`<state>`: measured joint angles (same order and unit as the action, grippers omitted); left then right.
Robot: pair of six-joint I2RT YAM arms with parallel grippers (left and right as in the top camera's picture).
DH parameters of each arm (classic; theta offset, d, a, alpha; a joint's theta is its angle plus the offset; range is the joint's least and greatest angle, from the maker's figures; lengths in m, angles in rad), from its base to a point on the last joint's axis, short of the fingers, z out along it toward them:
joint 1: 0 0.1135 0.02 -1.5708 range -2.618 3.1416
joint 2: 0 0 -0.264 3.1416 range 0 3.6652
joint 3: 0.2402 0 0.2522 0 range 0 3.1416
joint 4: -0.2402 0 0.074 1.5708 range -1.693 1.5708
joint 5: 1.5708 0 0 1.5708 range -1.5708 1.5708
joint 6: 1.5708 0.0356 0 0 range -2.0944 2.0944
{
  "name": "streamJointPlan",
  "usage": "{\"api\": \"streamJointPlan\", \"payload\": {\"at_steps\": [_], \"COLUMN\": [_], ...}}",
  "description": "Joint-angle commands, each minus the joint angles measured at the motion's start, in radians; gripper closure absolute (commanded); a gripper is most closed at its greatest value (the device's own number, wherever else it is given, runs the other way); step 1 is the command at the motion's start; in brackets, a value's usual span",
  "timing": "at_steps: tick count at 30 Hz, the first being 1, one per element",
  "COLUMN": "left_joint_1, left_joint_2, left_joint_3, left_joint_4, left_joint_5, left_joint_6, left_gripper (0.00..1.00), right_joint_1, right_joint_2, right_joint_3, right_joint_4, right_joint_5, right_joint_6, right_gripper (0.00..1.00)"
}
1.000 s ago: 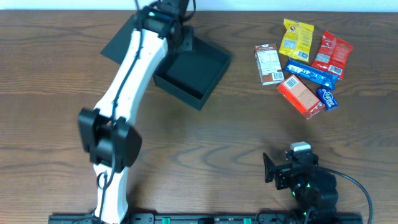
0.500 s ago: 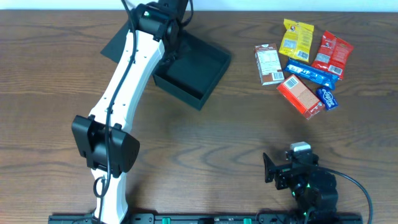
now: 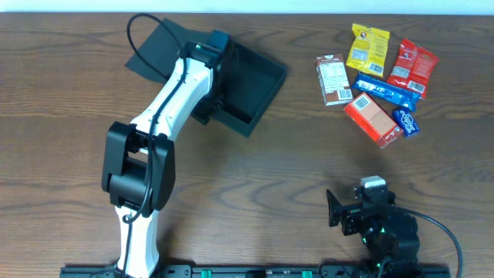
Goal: Pack container
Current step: 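Push the black box with left gripper to rotate it upright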
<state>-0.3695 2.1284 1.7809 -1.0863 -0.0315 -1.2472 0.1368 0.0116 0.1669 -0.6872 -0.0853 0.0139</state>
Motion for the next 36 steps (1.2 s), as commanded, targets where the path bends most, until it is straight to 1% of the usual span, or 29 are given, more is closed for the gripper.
{"api": "streamJointPlan", "payload": {"at_steps": [1,4,7,10,11,13,16,19,27,30,34,36], "left_joint_1": [0.001,0.002,0.002,0.003,0.003,0.003,0.003,0.003,-0.011,-0.023,-0.031,-0.032], "left_joint_2": [0.010,0.010,0.010,0.013,0.017,0.025,0.032,0.032,0.032,0.032,0.032,0.032], "left_joint_3": [-0.021,-0.031,-0.045,-0.059,-0.060,-0.060,-0.060,-0.060,-0.060,-0.060,-0.060,-0.060], "left_joint_4": [0.024,0.057,0.095,0.101,0.101,0.099,0.090,0.081,-0.021,-0.006,0.063,0.083], "left_joint_5": [0.021,0.021,0.021,0.008,0.003,0.006,0.006,0.000,-0.070,-0.101,-0.132,-0.134], "left_joint_6": [-0.057,-0.078,-0.077,-0.075,-0.054,0.017,0.100,0.190,0.602,0.781,0.955,1.010], "left_gripper": [0.44,0.44,0.51,0.68,0.73,0.84,0.93,0.94,0.94,0.94,0.94,0.94], "right_joint_1": [0.009,0.009,0.009,0.009,0.009,0.009,0.009,0.009,0.009,0.009,0.009,0.009], "right_joint_2": [-0.006,-0.006,-0.006,-0.006,-0.006,-0.006,-0.006,-0.006,-0.006,-0.006,-0.006,-0.006], "right_joint_3": [-0.007,-0.007,-0.007,-0.007,-0.007,-0.007,-0.007,-0.007,-0.007,-0.007,-0.007,-0.007], "right_joint_4": [-0.001,-0.001,-0.001,-0.001,-0.001,-0.001,-0.001,-0.001,-0.001,-0.001,-0.001,-0.001], "right_joint_5": [0.010,0.010,0.010,0.010,0.010,0.010,0.010,0.010,0.010,0.010,0.010,0.010], "right_joint_6": [-0.011,-0.011,-0.011,-0.011,-0.011,-0.011,-0.011,-0.011,-0.011,-0.011,-0.011,-0.011], "right_gripper": [0.01,0.01,0.01,0.01,0.01,0.01,0.01,0.01,0.01,0.01,0.01,0.01]}}
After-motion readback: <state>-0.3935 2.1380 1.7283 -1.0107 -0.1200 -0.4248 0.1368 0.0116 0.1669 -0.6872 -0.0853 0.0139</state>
